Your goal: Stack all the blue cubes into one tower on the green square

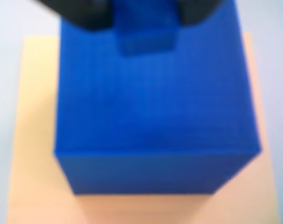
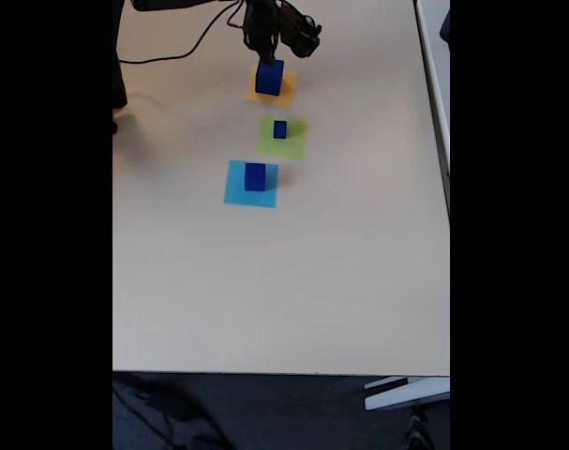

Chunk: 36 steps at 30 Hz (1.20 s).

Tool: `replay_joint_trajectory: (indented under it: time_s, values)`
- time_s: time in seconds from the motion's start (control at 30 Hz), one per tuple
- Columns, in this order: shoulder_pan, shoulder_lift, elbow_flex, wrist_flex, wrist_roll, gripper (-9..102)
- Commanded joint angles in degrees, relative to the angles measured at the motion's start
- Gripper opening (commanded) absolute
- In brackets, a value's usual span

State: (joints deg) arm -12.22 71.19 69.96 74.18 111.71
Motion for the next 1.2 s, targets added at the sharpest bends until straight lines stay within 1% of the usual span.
replay_joint_trajectory:
  time_s: [0.0, 0.8, 0.93, 1.17]
  values:
    - [-0.53, 0.35, -3.16, -0.44, 0.88, 0]
    - [-0.35, -1.05, -3.08, -1.23, 0.00, 1]
    - [-0.35, -0.97, -3.08, -1.23, -0.18, 4]
    - [-0.35, -0.97, -2.99, -1.32, -0.09, 5]
